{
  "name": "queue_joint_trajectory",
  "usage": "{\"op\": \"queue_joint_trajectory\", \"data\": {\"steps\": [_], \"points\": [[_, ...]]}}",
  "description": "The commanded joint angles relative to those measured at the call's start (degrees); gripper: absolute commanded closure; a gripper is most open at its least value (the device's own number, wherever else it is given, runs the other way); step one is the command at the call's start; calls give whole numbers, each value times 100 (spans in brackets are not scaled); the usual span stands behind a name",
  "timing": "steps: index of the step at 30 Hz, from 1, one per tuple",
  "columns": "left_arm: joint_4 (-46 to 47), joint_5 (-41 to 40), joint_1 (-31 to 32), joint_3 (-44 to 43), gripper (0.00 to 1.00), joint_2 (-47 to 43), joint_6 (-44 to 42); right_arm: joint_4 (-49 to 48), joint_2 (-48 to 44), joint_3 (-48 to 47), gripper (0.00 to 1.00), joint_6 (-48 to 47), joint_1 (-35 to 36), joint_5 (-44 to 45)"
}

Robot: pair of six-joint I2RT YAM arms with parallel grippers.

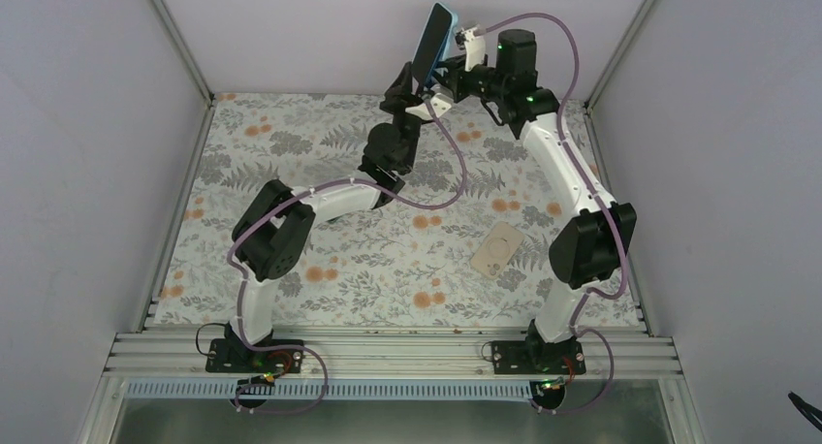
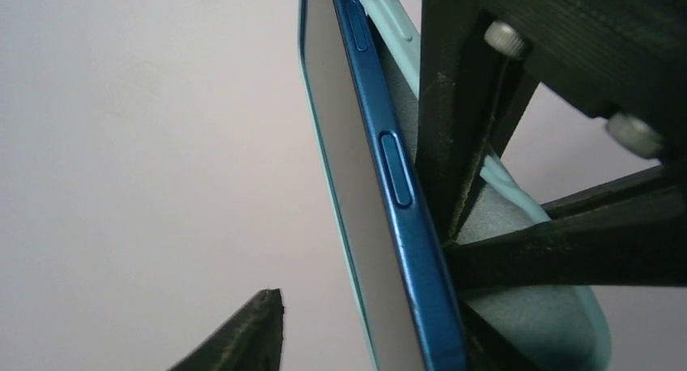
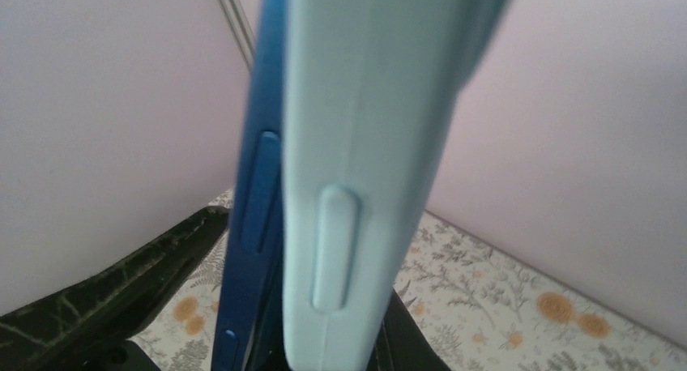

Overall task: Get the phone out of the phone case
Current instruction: Remove the phone case from the phone.

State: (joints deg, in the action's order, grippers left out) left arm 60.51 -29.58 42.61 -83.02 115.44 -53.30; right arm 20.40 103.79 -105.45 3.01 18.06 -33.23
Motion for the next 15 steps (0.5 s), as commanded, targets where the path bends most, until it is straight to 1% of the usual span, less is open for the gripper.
{"op": "queue_joint_trajectory", "data": {"steps": [1, 4, 6, 9, 12, 15], "points": [[709, -316, -306, -775, 60, 175, -776, 2030, -103, 146, 97, -281, 513, -1676], [820, -269, -306, -735, 63, 160, -835, 2061, -142, 148, 97, -350, 512, -1508], [878, -264, -291, -663, 70, 94, -779, 2072, -184, 200, 97, -386, 514, -1349], [865, -285, -260, -611, 75, -12, -757, 2054, -220, 275, 97, -406, 514, -1100], [848, -308, -207, -561, 82, -143, -757, 1944, -283, 377, 97, -373, 514, -849], [827, -266, -154, -461, 92, -281, -748, 1865, -308, 393, 97, -329, 505, -457]]}}
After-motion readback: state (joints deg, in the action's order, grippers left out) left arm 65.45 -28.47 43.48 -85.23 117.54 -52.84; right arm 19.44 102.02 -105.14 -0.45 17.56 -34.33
